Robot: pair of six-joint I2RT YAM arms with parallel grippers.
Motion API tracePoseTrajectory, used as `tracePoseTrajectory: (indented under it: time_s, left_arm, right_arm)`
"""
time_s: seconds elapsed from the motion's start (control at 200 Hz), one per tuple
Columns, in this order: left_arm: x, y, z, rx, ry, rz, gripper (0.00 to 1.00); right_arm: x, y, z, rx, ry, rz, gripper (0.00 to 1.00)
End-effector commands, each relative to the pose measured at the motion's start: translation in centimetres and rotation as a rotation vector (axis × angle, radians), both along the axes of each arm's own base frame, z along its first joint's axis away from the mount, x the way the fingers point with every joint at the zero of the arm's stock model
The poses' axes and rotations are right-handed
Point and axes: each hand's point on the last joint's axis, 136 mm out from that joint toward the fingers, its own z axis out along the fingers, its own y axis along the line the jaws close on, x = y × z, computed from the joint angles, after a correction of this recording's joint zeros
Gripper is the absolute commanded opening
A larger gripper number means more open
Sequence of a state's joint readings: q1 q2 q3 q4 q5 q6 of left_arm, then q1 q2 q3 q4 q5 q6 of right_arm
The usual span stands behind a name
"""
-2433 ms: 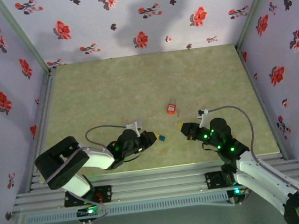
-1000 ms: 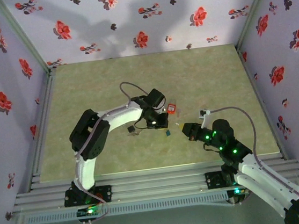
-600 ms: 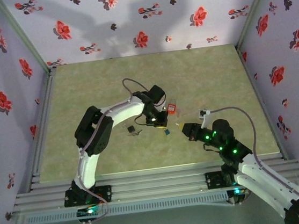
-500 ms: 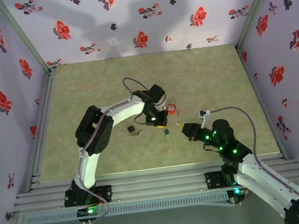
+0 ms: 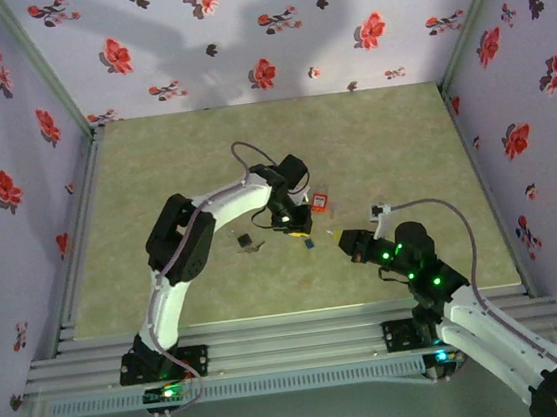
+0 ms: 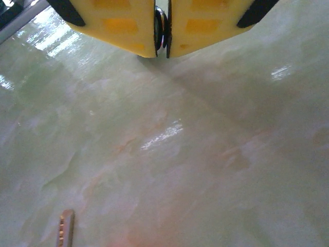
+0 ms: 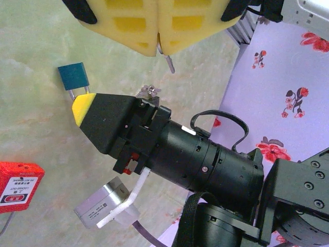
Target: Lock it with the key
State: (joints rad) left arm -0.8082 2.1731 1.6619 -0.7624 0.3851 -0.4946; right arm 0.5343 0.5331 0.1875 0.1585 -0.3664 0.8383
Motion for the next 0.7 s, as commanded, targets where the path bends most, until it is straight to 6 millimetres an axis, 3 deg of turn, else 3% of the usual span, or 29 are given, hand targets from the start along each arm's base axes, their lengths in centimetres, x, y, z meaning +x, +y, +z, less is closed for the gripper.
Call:
tracePoseTrajectory:
  time_s: [0.0, 0.695]
  left_arm:
    - [0.3, 0.7, -0.2, 0.028, 0.009, -0.013, 0.16]
    - [1.4, 1.0, 1.5, 0.047, -0.013, -0.026, 0.23]
  right_arm:
    - [0.1, 0.0, 0.4, 0.01, -0.026, 0.005, 0.0]
    - [0.0, 0.1, 0.3, 0.011, -0.025, 0.011, 0.0]
